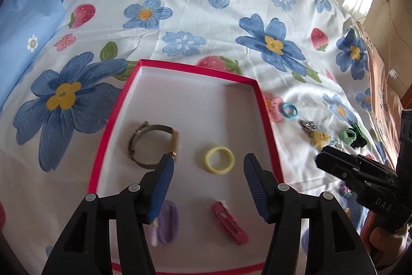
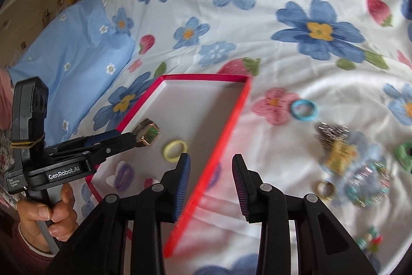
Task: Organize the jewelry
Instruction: 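Grasp the gold ring with the left tool while the right tool grasps the beaded bracelet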
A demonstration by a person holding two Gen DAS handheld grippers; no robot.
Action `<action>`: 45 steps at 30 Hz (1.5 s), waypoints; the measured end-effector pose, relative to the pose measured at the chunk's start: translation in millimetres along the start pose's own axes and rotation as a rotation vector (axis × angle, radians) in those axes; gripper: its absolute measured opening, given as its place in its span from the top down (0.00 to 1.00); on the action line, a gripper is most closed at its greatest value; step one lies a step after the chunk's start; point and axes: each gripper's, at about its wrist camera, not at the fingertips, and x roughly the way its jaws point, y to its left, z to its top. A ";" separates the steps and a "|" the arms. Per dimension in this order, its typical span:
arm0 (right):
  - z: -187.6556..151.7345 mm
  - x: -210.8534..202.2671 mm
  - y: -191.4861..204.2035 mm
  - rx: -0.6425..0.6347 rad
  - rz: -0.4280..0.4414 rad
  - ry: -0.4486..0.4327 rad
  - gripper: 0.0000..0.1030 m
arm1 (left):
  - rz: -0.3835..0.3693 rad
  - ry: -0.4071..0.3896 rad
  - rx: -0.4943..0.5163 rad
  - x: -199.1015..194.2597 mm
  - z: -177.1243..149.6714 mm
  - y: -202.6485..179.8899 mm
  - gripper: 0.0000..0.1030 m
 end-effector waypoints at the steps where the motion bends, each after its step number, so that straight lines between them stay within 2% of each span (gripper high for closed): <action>1: -1.7 -4.0 -3.7 0.004 -0.006 -0.004 0.66 | -0.007 0.002 0.002 -1.4 -0.8 -3.0 0.44; 12: -24.9 -52.9 -65.8 0.107 -0.121 -0.046 0.65 | -0.055 0.013 0.065 -6.0 -0.4 -40.6 0.38; 24: -40.9 -86.3 -124.0 0.203 -0.217 -0.073 0.65 | -0.097 0.054 0.154 16.9 2.5 -90.2 0.36; 32: -44.2 -81.5 -146.8 0.226 -0.242 -0.052 0.65 | -0.118 0.101 0.211 45.0 3.9 -125.0 0.34; 37: -40.5 -68.8 -156.4 0.220 -0.248 -0.022 0.65 | -0.138 0.153 0.253 75.1 4.6 -147.1 0.34; 45: -36.2 -52.7 -168.9 0.223 -0.256 0.011 0.65 | -0.135 0.187 0.313 119.7 5.2 -177.3 0.34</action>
